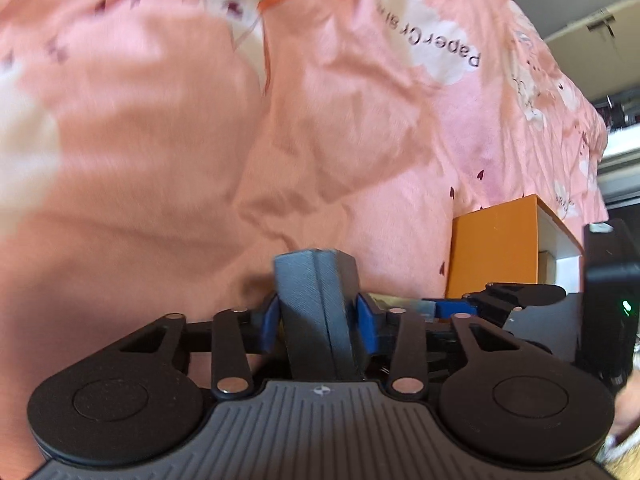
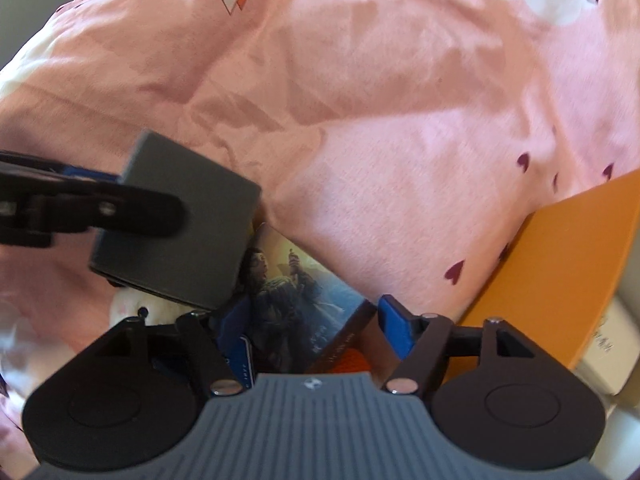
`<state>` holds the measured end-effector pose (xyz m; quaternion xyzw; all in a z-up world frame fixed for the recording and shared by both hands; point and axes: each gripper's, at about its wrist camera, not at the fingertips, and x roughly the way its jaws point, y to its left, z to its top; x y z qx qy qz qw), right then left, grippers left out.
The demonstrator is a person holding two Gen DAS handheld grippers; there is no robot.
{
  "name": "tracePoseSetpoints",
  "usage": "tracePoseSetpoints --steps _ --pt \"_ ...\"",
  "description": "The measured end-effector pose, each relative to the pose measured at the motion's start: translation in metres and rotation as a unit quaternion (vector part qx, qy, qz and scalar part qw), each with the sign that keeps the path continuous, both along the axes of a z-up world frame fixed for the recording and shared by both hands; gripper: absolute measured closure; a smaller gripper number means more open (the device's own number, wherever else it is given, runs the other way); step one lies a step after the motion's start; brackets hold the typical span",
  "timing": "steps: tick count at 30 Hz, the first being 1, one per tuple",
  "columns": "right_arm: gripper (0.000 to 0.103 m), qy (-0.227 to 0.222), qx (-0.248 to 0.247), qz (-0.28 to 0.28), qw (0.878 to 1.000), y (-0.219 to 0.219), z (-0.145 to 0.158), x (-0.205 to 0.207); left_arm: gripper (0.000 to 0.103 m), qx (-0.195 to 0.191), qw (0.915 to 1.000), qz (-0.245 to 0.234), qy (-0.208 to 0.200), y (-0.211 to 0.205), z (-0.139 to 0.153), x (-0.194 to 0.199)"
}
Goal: Organize objects
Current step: 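Grasp the black box with the left gripper while the right gripper grasps the anime card box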
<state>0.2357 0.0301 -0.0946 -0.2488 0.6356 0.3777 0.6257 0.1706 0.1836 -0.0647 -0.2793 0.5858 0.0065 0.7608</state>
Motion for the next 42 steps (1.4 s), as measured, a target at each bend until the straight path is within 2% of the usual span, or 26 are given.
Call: tracePoseSetpoints --steps 3,6,7,11,14,17,20,25,30,34,38,42 --pt "0.038 -0.007 0.004 -0.011 1.0 -0.001 0.005 0.0 0.062 0.034 0.9992 -0.022 -0.005 0.003 0.011 0.0" --pt "0.056 -0.008 0.02 -0.026 0.999 -0.007 0.019 0.002 0.062 0.048 0.9981 -0.038 -0.005 0.008 0.017 -0.002" --pt "0.062 -0.004 0.03 -0.031 0.999 -0.009 0.024 0.003 0.062 0.051 0.9979 -0.041 -0.007 0.009 0.019 -0.003" --pt "0.075 0.019 0.084 -0.049 0.995 -0.018 0.043 0.003 0.062 0.077 0.9942 -0.073 -0.022 0.005 0.023 -0.008" --pt "0.076 0.029 0.103 -0.039 0.994 -0.015 0.048 -0.006 0.062 0.064 0.9948 -0.077 -0.016 -0.001 0.015 -0.009" --pt "0.076 0.016 0.093 -0.026 0.995 -0.006 0.045 -0.014 0.061 0.073 0.9933 -0.084 -0.029 -0.007 0.011 -0.009" --pt "0.075 0.021 0.086 -0.023 0.996 -0.005 0.043 -0.015 0.061 0.056 0.9947 -0.083 -0.026 -0.008 0.006 -0.009" --pt "0.077 0.009 0.097 -0.033 0.995 -0.013 0.045 -0.014 0.062 0.053 0.9942 -0.082 -0.046 -0.007 0.014 -0.01" --pt "0.079 -0.044 0.14 -0.046 0.988 -0.028 0.083 -0.009 0.062 0.055 0.9915 -0.085 -0.082 -0.008 0.042 -0.011" --pt "0.079 -0.07 0.186 -0.078 0.977 -0.054 0.124 -0.002 0.062 0.07 0.9843 -0.1 -0.127 -0.023 0.073 -0.009" --pt "0.079 -0.106 0.22 -0.111 0.963 -0.092 0.163 -0.004 0.062 0.062 0.9757 -0.137 -0.159 -0.049 0.1 -0.002" --pt "0.079 -0.137 0.215 -0.146 0.956 -0.139 0.184 -0.009 0.062 0.053 0.9631 -0.192 -0.181 -0.091 0.117 0.009"
